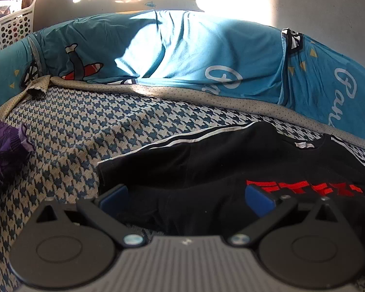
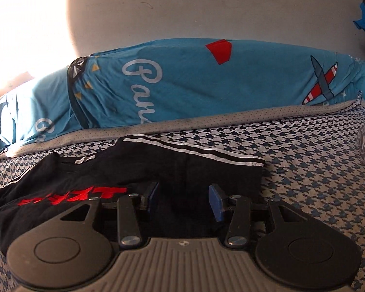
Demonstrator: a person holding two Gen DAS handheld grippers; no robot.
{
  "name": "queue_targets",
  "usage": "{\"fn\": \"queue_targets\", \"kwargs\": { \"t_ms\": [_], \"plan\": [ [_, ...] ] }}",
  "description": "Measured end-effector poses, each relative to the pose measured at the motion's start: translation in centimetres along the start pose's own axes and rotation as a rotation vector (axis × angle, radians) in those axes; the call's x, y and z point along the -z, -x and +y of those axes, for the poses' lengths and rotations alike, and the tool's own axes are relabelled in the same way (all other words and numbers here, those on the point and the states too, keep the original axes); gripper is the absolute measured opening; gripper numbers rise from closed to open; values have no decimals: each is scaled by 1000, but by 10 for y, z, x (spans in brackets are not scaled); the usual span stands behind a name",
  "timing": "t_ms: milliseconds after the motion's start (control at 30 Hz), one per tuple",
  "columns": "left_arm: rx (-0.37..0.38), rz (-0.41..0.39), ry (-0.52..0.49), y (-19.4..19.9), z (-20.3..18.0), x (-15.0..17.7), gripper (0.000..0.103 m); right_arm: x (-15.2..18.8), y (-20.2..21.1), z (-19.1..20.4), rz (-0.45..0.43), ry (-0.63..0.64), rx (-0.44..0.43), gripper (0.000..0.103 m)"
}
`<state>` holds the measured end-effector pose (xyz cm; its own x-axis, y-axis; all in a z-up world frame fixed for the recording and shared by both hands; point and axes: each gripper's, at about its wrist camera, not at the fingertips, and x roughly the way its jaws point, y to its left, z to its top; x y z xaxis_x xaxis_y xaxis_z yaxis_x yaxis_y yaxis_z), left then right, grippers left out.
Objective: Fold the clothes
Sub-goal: 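Release the black shirt and move the right gripper away from it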
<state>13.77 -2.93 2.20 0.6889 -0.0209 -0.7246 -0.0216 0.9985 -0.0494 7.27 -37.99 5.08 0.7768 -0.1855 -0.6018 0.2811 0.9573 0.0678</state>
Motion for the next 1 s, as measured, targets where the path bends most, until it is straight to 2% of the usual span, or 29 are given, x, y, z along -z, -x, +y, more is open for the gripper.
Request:
{"fn": "queue_targets", "kwargs": {
  "t_ms": [133,300,400,533,667,733,800,833,867,933,1000],
  "plan": [
    [2,8,-26,-3,-8,3,103,-3,-11,-31,-4,-55,73,51],
    [3,22,-48,-9,-14,6,103,-2,-31,-67,38,-181,106,53],
    [2,29,-51,-11,-15,7,103,-1,-42,-82,58,-274,93,53],
    [-7,38,-53,-15,-14,7,103,0,-57,-87,80,-337,61,53],
    [-2,58,-43,-19,-12,7,103,-1,-65,-78,59,-302,66,52],
    [-3,64,-44,-21,-12,8,103,0,-68,-73,48,-280,73,47],
    [0,72,-41,-22,-12,8,103,0,-71,-67,37,-251,87,33],
    [1,75,-38,-22,-12,8,103,0,-72,-65,33,-242,93,18],
    [3,79,-35,-23,-11,8,103,0,-73,-64,32,-244,93,11],
    [1,83,-29,-24,-11,8,103,-2,-73,-63,28,-240,103,8],
    [-1,83,-25,-25,-10,7,103,-4,-71,-58,11,-206,158,7]
  ]
}}
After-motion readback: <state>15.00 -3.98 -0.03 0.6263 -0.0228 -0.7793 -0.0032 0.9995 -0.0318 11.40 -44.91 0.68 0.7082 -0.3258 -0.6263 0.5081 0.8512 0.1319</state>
